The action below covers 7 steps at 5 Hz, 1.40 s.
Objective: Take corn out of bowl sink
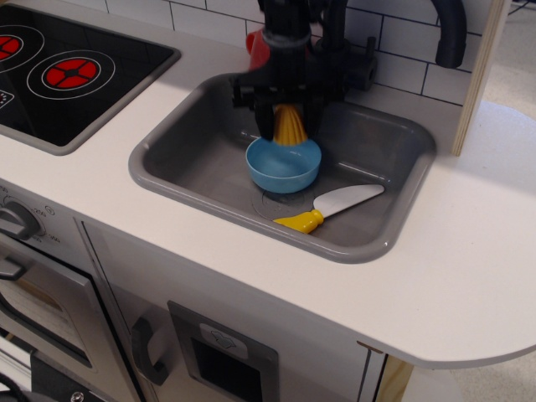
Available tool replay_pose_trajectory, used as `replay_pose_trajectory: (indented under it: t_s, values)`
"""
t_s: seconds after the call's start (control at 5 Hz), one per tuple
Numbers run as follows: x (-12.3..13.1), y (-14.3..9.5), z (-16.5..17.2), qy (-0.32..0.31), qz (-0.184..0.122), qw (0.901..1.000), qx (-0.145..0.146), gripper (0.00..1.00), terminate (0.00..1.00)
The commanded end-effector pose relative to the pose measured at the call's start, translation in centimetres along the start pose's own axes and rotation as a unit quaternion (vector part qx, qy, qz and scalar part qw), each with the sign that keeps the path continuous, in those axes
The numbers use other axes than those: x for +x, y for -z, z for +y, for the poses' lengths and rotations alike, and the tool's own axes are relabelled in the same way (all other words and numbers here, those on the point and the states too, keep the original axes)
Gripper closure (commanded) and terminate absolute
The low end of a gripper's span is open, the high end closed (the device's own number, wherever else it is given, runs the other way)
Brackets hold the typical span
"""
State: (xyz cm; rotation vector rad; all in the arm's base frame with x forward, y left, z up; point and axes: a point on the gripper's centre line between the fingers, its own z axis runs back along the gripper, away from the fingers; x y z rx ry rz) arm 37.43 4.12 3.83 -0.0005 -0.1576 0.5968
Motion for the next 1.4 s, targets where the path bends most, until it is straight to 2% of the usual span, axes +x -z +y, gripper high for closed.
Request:
replay_pose_trajectory:
  t_s: [0.0,0.2,0.4,0.6,0.8,1.0,1.2]
  values:
    - [-1.3,-4.3,-1.8,0.035,-0.003,0.9992,-0.019,1.0,0.0]
    - [-4.5,-3.6,-2.7,0.095,0.057,0.9937,-0.016,1.0,0.0]
    - [-7.6,-1.8,-3.1,0.148,0.059,0.9871,-0.002,1.0,0.0]
    - [-9.7,-0.4,-3.9,0.174,0.059,0.983,0.0,1.0,0.0]
    - [-10.8,0.7,-4.6,0.174,0.074,0.9819,-0.001,1.0,0.0]
    - [-10.9,0.7,-4.5,0.152,0.088,0.9842,-0.019,1.0,0.0]
    - [-11.2,1.0,-4.3,0.151,0.094,0.984,-0.005,0.0,1.0]
